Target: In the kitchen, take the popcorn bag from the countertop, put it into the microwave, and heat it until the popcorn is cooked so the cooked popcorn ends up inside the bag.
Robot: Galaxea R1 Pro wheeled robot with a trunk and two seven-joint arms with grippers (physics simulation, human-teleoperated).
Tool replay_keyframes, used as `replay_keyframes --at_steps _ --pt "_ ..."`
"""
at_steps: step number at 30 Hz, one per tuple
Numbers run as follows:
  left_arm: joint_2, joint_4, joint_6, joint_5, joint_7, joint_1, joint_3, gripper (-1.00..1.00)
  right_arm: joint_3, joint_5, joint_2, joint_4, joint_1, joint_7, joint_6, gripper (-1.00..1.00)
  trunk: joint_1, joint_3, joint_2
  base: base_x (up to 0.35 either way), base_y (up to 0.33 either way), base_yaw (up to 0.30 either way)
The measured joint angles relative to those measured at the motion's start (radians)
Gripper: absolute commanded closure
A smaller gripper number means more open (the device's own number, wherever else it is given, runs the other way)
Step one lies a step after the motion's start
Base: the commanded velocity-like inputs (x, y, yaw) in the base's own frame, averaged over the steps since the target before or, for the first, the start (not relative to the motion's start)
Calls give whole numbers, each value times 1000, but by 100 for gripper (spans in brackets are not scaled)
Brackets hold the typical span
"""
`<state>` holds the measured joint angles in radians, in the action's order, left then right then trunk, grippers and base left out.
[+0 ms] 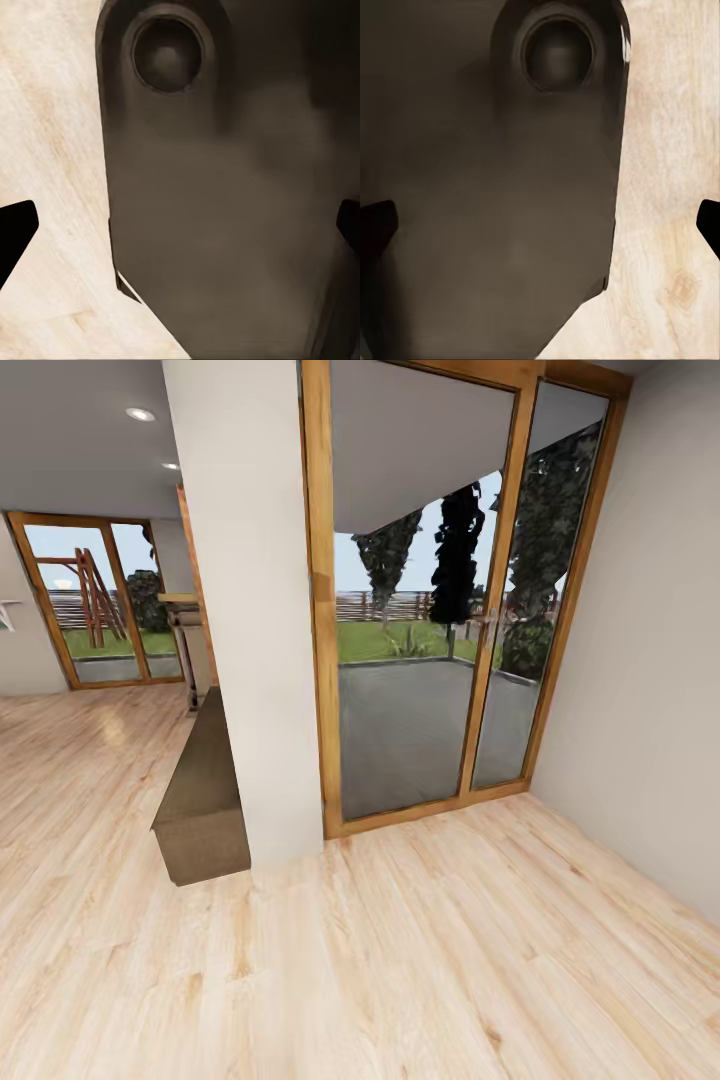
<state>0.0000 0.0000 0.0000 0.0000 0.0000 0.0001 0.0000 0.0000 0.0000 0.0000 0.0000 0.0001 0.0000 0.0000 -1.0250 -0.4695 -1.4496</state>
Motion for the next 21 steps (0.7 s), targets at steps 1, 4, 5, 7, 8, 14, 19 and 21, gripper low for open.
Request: replay_keyframes --at_steps 1,4,5,7,8,14,19,21 --pt "0 0 0 0 0 0 0 -100 0 0 0 0 0 0 0 -100 0 0 0 0 0 0" --pt "-17 0 -1 4 -1 -1 12 -100 0 -1 -2 0 -1 1 3 -100 0 0 0 0 0 0" --pt "-21 0 -1 4 -1 -1 12 -100 1 -1 -1 0 -1 1 3 -100 0 0 0 0 0 0" --pt "-25 -11 -8 5 -1 0 14 -100 2 0 2 0 -1 1 2 -100 0 0 0 0 0 0" --pt "-27 -16 -14 5 -1 0 14 -100 2 0 2 0 -1 1 2 -100 0 0 0 0 0 0" --pt "-32 -50 -47 6 -1 0 15 -100 3 1 5 0 -1 1 -6 -100 0 0 0 0 0 81" --pt "-32 -61 -50 7 -1 1 15 -100 4 3 7 0 -1 1 -31 -100 0 0 0 0 0 258" --pt "-32 -62 -50 7 0 0 16 -100 4 3 7 0 -1 1 -39 -100 0 0 0 0 0 268"
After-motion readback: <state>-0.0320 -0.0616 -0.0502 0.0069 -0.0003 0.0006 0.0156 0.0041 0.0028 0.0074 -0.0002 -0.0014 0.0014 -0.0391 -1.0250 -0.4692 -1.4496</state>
